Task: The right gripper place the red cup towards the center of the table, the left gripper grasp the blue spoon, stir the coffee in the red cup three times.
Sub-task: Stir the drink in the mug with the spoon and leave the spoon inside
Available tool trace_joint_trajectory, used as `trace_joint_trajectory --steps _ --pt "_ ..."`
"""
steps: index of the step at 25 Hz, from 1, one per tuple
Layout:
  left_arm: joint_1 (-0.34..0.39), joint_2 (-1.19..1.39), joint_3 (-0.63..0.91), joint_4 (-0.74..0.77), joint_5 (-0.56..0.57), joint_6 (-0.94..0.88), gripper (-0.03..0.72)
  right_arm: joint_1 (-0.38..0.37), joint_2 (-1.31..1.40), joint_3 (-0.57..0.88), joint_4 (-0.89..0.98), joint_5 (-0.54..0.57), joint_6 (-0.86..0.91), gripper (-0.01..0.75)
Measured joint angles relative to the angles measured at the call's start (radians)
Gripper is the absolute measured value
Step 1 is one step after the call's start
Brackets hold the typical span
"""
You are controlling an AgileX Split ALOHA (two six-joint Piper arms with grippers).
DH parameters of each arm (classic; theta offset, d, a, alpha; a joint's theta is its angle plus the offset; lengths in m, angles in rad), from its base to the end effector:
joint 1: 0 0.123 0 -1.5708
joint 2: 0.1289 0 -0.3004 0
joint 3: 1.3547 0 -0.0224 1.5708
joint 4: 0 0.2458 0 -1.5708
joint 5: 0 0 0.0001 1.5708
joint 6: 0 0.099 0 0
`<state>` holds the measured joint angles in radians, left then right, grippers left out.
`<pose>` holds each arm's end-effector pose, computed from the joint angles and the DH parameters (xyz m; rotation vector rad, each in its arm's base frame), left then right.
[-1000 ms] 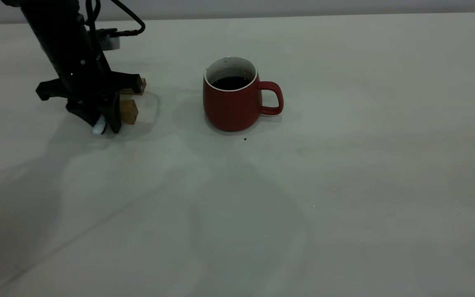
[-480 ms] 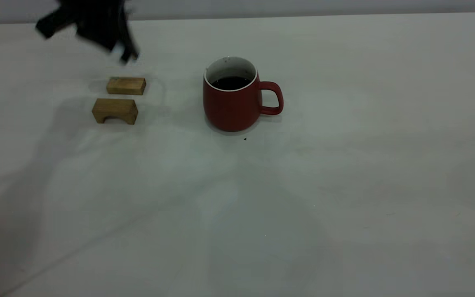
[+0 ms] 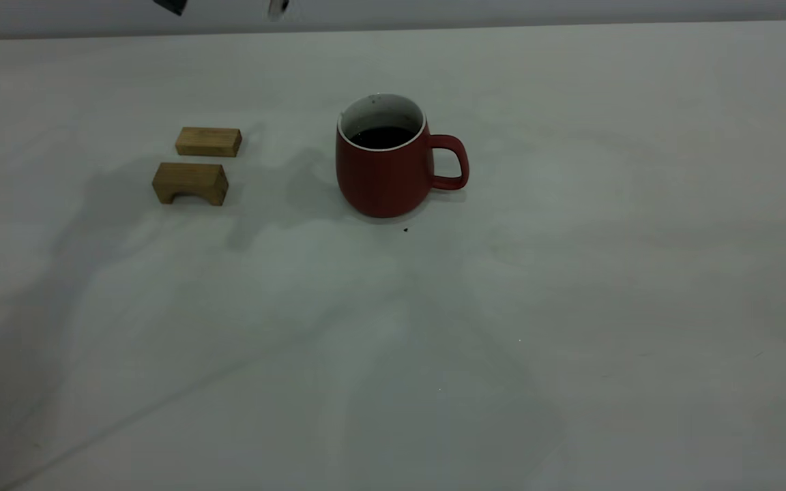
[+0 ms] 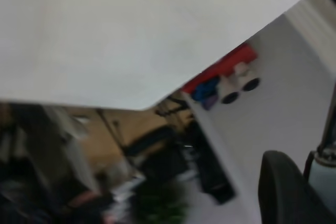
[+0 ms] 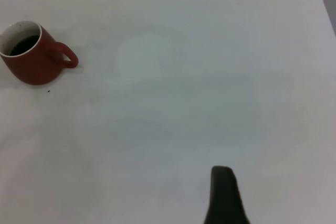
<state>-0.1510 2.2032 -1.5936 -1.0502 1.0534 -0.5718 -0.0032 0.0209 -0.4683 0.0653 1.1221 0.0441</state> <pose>0.4360 -0.1419 0.1757 1.2149 -2.2742 1.1632 -0.0147 0.0059 0.2575 0.0476 2.1576 0.1035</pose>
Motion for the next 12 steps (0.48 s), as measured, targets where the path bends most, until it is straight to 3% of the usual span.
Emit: trace_joint_trajectory --steps 7,12 --pt "-0.008 0.001 0.000 -0.085 0.047 -0.387 0.114 0.000 0.000 0.000 0.000 0.000 0.000 0.570" --pt "-0.043 0.005 0.000 -0.128 -0.041 -0.559 0.114 0.000 0.000 0.000 -0.014 0.000 0.000 0.570"
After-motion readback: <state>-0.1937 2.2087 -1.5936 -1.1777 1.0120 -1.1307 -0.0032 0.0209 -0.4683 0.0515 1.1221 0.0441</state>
